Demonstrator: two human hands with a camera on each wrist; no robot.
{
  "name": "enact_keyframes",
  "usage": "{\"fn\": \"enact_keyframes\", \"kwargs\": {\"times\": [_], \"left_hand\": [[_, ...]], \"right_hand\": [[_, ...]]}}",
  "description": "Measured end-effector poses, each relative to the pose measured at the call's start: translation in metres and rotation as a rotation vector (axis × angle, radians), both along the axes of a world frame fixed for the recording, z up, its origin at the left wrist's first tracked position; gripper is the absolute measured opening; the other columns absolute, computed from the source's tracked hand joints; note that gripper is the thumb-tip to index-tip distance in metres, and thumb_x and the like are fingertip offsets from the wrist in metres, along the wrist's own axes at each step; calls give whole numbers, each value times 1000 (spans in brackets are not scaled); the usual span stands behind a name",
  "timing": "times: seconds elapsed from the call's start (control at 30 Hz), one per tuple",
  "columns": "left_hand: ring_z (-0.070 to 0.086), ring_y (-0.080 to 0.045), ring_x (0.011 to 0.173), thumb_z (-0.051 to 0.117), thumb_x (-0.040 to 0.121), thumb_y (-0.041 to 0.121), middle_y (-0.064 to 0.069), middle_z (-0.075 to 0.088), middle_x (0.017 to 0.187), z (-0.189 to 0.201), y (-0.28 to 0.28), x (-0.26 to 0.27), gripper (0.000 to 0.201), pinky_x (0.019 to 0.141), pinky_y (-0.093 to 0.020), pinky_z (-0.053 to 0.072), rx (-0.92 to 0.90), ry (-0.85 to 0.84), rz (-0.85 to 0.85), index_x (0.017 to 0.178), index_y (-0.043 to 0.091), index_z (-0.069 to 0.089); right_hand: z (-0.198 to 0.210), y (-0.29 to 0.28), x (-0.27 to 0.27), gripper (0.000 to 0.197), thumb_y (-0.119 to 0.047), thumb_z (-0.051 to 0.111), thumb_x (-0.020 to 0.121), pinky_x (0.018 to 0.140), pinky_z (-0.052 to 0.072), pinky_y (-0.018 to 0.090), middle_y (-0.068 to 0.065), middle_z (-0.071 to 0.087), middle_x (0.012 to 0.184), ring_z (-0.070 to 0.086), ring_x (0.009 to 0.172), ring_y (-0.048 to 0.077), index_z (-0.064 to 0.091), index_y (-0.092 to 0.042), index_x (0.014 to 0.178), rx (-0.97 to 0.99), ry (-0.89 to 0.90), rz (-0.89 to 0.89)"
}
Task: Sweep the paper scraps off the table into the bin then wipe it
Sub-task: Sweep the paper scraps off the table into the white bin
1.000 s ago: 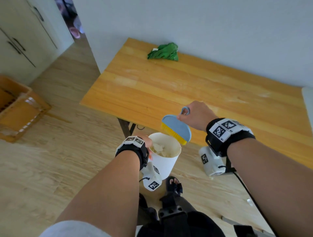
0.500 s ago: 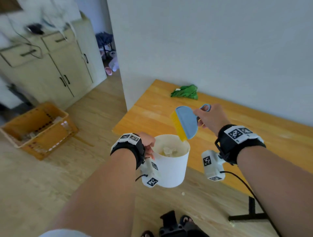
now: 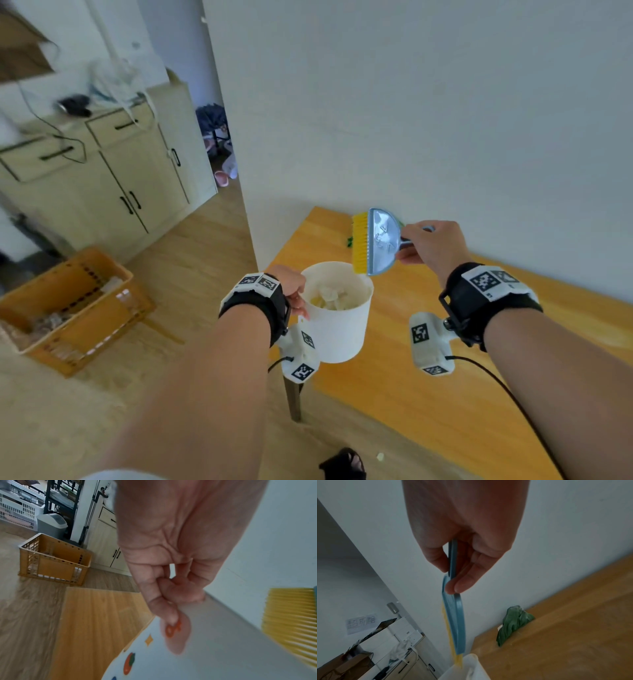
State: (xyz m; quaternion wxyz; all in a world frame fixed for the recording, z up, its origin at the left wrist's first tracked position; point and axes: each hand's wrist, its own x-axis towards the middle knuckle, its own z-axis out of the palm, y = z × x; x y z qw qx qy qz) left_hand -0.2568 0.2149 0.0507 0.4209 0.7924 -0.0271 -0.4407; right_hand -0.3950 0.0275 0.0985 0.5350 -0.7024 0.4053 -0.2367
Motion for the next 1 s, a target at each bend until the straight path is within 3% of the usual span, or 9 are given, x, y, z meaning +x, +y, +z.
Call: {"fn": "enact_keyframes", "kwargs": {"times": [0.03, 0.07, 0.17, 0.23, 0.43, 0.53, 0.73, 1.0], "left_hand": [[51, -25, 25, 33, 94, -6, -7, 39, 29, 0, -9, 10, 27, 78, -45, 56, -1, 0, 8, 115, -2, 50], [51, -25, 25, 34, 94, -7, -7, 40, 29, -1, -18, 21, 29, 78, -46, 57, -7, -4, 21, 118, -3, 51], [49, -22, 25, 35, 92, -10, -8, 41, 29, -2, -44, 51, 44, 58, -44, 59, -23, -29, 73, 132, 1, 50], [50, -22, 25, 34, 92, -10, -9, 44, 29, -4, -56, 65, 51, 60, -45, 58, -27, -42, 80, 139, 5, 46], [58, -25, 36, 37, 91, -4, -17, 60, 47, -26, -98, 115, 41, 79, -56, 58, -13, -127, 68, 123, 8, 59], [59, -25, 35, 36, 93, -3, -22, 61, 60, -33, -115, 139, 40, 79, -53, 59, -11, -119, 61, 124, 10, 58], [65, -35, 64, 36, 93, -1, -22, 64, 62, -45, -154, 191, 42, 80, -55, 58, -23, -118, -53, 125, 14, 58], [59, -27, 48, 37, 93, -5, -19, 62, 63, -65, -188, 249, 45, 81, -53, 59, -120, -29, -30, 126, 18, 58]], "right_hand": [[0, -9, 9, 16, -8, 59, 84, 62, 60, 32, 18, 70, 69, 67, 55, 23, 70, 4, 82, 3, 0, -1], [0, -18, 18, 16, -8, 59, 84, 64, 61, 33, 17, 70, 69, 67, 56, 25, 70, 4, 82, 11, -2, -3], [1, -42, 43, 15, -7, 58, 86, 61, 60, 31, 15, 69, 67, 66, 56, 25, 67, 1, 77, 57, -23, 1], [0, -52, 55, 16, -7, 58, 86, 60, 60, 30, 13, 68, 65, 65, 54, 23, 65, -3, 73, 83, -29, 3], [-13, -86, 98, 15, -8, 58, 89, 60, 61, 29, 12, 67, 66, 66, 53, 20, 64, -3, 76, 168, -21, -33], [-17, -95, 118, 15, -9, 57, 91, 67, 61, 33, 14, 68, 71, 67, 58, 23, 63, -4, 78, 227, -49, -55], [-32, -107, 158, 17, -6, 54, 92, 60, 61, 28, 20, 69, 78, 69, 61, 24, 63, 7, 96, 389, -143, -164], [-59, -108, 211, 20, -5, 50, 94, 67, 61, 26, 21, 70, 87, 69, 72, 23, 64, 8, 102, 533, -241, -261]]}}
